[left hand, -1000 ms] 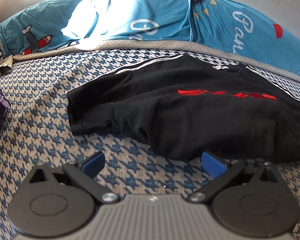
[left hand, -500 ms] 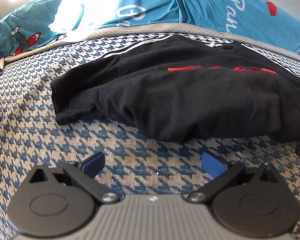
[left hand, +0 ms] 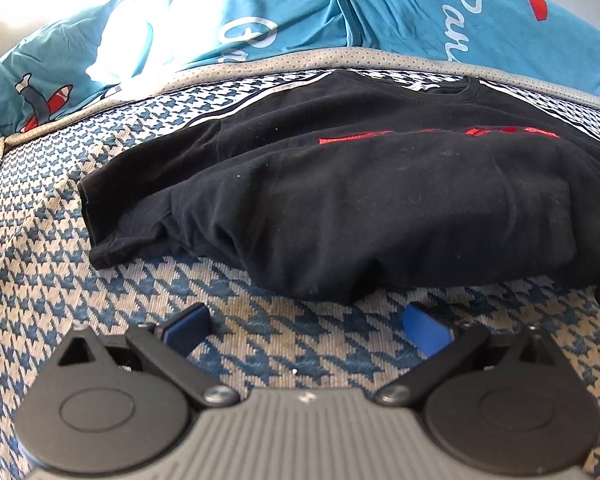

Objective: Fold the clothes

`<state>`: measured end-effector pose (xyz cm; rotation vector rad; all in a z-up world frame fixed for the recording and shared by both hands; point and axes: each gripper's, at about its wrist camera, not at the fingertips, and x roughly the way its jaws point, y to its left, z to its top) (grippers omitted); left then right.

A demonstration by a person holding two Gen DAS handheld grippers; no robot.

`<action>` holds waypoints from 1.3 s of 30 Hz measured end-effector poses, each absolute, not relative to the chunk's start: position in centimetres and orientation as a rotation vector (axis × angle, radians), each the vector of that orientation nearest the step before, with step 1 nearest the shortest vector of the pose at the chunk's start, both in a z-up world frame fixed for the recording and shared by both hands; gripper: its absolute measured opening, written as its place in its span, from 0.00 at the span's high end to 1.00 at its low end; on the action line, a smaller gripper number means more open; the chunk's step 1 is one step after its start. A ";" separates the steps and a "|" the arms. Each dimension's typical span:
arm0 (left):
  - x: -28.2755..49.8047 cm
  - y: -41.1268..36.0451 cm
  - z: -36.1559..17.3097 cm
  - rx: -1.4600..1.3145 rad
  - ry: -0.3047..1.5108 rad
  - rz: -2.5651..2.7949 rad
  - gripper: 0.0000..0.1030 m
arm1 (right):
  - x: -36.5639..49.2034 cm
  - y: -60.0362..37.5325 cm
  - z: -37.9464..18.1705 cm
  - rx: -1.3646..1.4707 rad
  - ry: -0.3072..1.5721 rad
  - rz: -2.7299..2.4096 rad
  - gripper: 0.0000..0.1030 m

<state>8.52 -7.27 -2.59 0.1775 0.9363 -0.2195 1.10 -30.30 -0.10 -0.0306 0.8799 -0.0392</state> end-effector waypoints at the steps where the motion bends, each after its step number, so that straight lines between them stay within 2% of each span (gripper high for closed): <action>1: 8.6 -7.3 -2.6 0.177 0.934 -0.217 0.00 | 1.1 -30.4 -0.1 -0.028 0.882 -0.033 0.57; 12: 8.9 -7.6 -2.9 0.170 0.913 -0.189 0.00 | 1.7 -29.4 -0.6 -0.098 0.848 -0.043 0.52; 28: 9.6 -7.6 -1.4 0.156 0.826 -0.131 0.00 | 3.2 -30.3 1.8 0.052 0.709 -0.050 0.53; 39: 11.7 -7.8 -0.5 0.097 0.806 -0.124 0.00 | 4.6 -32.1 2.8 0.158 0.732 -0.039 0.53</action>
